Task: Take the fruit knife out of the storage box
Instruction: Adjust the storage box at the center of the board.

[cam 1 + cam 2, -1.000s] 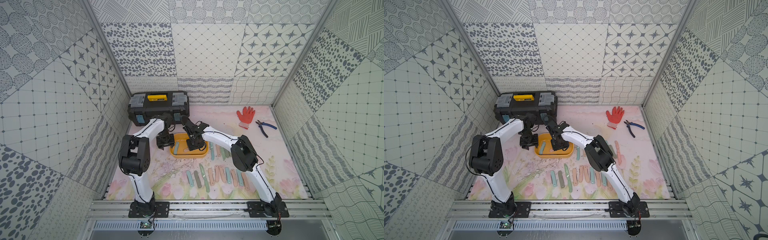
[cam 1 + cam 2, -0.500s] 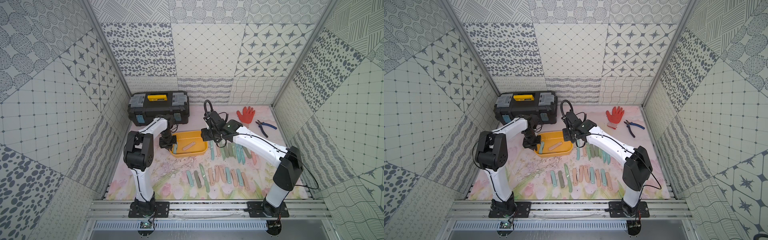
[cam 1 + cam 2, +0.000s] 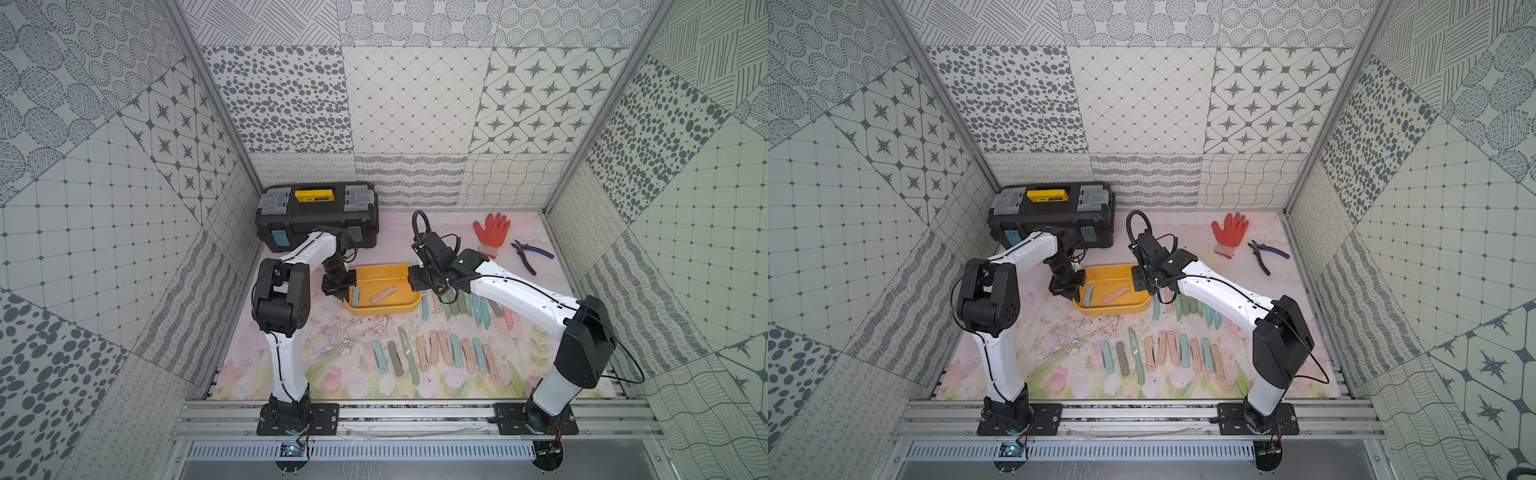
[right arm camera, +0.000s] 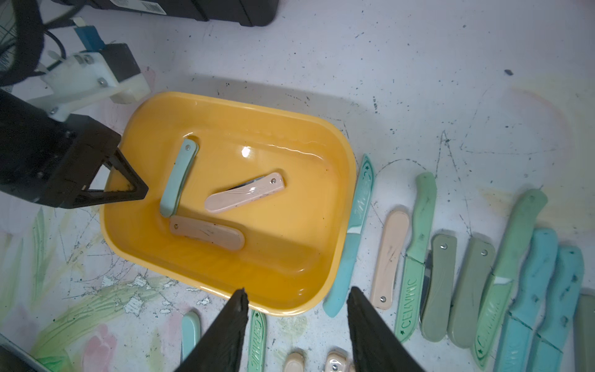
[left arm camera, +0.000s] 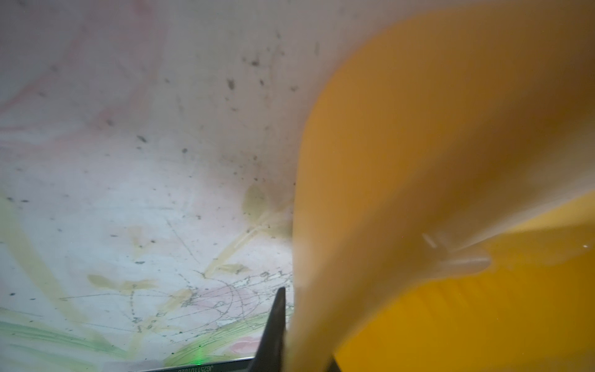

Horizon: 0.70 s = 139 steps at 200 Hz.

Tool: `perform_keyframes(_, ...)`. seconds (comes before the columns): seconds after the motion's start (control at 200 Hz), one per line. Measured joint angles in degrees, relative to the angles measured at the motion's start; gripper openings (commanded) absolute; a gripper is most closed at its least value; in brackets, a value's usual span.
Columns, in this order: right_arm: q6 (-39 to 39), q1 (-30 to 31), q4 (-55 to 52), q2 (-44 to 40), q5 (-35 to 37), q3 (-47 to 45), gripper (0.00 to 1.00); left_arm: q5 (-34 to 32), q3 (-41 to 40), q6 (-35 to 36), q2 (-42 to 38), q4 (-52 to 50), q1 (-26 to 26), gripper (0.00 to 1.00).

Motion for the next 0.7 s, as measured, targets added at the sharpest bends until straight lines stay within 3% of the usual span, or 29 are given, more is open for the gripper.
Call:
perform_keyframes(0.385, -0.22, -0.72, 2.1, -1.33, 0.02, -1.46, 0.53, 16.72, -8.76, -3.61, -3.39, 3.15, 2.21, 0.0)
perform_keyframes(0.695, -0.2, -0.74, 2.69, -1.36, 0.07, -1.51, 0.53, 24.3, -11.3, -10.97, -7.06, 3.82, 4.52, 0.0)
